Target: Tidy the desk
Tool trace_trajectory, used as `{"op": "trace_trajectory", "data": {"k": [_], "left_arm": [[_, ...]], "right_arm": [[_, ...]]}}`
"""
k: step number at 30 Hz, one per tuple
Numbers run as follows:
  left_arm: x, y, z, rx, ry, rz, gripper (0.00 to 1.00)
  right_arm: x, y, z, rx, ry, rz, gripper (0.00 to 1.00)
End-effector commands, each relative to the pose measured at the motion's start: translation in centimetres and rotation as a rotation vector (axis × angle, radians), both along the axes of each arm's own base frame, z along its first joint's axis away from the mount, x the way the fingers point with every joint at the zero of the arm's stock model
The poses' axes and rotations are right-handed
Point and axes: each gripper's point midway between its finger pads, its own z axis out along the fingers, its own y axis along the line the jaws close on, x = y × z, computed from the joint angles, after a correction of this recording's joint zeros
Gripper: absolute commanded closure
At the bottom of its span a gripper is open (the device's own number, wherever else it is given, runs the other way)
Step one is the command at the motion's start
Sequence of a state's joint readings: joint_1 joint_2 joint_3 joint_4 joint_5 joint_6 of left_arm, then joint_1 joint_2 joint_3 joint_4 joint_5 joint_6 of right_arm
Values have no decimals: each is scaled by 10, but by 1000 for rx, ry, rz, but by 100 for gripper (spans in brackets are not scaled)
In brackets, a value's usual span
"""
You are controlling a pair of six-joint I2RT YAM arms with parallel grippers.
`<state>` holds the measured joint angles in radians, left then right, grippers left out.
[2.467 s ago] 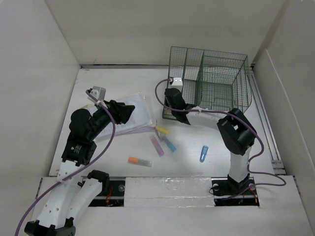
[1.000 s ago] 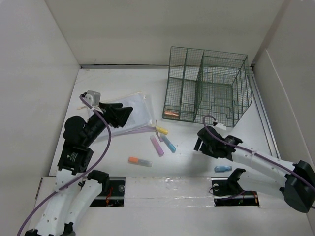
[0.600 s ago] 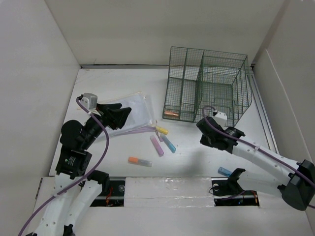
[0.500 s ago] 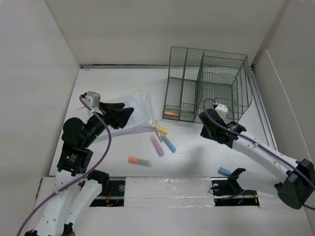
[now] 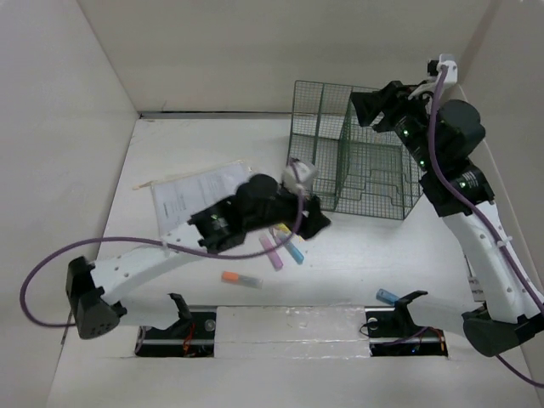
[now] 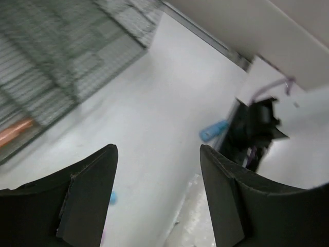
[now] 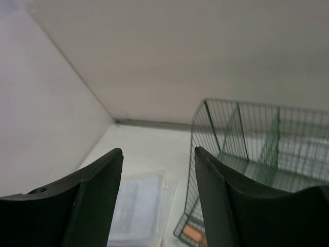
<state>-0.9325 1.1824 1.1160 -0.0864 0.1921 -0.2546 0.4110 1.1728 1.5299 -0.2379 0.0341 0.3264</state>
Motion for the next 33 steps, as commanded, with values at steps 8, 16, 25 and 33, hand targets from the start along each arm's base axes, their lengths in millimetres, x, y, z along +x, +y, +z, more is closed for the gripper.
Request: {"op": "trace_trajectory", "data": {"k": [8,16,25,33], "left_arm": [[-86,-109,-65,22,-93,-299,48],[-102,-181,-155,230,-154,-442,43],[-103,-213,-195,254,-218,-549,37],[-113,-226,-214,261,-238,-631,37]], "right_arm": [[-49,-39,55,-82,-225,69,38],[-70,-38,62,-106,-268,141,40],[-75,-32,50,-117,-257,191,40],[-75,-28,45,-119,-254,215,40]]}}
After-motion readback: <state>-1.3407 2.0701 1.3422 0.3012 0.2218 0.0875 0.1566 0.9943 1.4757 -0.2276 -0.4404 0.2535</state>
